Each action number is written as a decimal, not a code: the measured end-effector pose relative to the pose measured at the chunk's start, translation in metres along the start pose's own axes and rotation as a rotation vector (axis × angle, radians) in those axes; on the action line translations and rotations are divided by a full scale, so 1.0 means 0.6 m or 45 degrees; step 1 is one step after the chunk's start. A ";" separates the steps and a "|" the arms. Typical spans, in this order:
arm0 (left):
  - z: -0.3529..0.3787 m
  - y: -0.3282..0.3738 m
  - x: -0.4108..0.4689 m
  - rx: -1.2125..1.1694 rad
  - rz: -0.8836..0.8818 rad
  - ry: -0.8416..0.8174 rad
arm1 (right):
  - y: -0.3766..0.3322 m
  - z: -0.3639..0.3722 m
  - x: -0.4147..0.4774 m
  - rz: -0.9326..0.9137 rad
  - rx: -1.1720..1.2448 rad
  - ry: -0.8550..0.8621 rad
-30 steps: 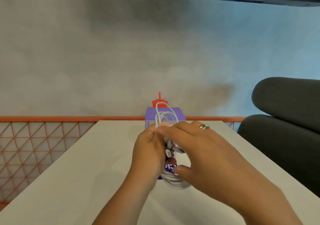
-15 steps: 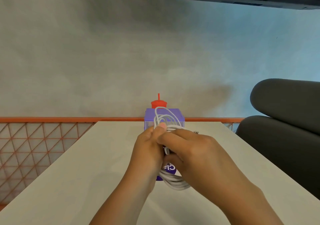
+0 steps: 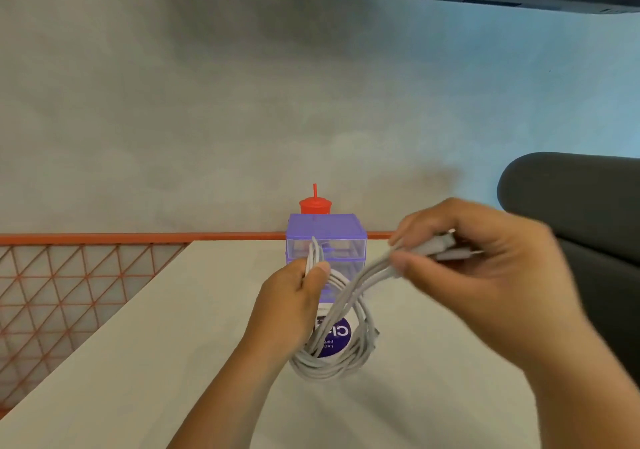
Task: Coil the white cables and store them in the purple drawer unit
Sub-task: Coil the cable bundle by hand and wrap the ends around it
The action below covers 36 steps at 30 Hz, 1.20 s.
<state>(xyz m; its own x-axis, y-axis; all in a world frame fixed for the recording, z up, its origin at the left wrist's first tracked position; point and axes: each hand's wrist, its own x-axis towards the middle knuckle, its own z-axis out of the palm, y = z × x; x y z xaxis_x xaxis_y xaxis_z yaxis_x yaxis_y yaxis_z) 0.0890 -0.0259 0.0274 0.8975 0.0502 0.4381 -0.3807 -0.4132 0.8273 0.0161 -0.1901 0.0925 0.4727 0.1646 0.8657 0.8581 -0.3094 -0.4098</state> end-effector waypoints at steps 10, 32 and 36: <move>-0.030 -0.017 0.013 -0.147 -0.052 -0.195 | 0.090 -0.121 -0.006 0.283 0.554 0.797; -0.010 -0.011 0.004 0.256 -0.014 -0.149 | 0.332 -0.094 -0.114 1.575 -1.167 -0.183; -0.006 -0.003 0.001 0.244 -0.065 -0.063 | 0.202 -0.023 -0.025 1.048 -0.461 -0.311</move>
<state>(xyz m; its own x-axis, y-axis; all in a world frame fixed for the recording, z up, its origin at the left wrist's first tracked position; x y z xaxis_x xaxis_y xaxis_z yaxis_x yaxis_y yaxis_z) 0.0895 -0.0219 0.0275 0.9262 0.0326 0.3757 -0.2895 -0.5770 0.7637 0.1104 -0.2427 0.0339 0.9689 -0.0561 0.2411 0.1390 -0.6828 -0.7173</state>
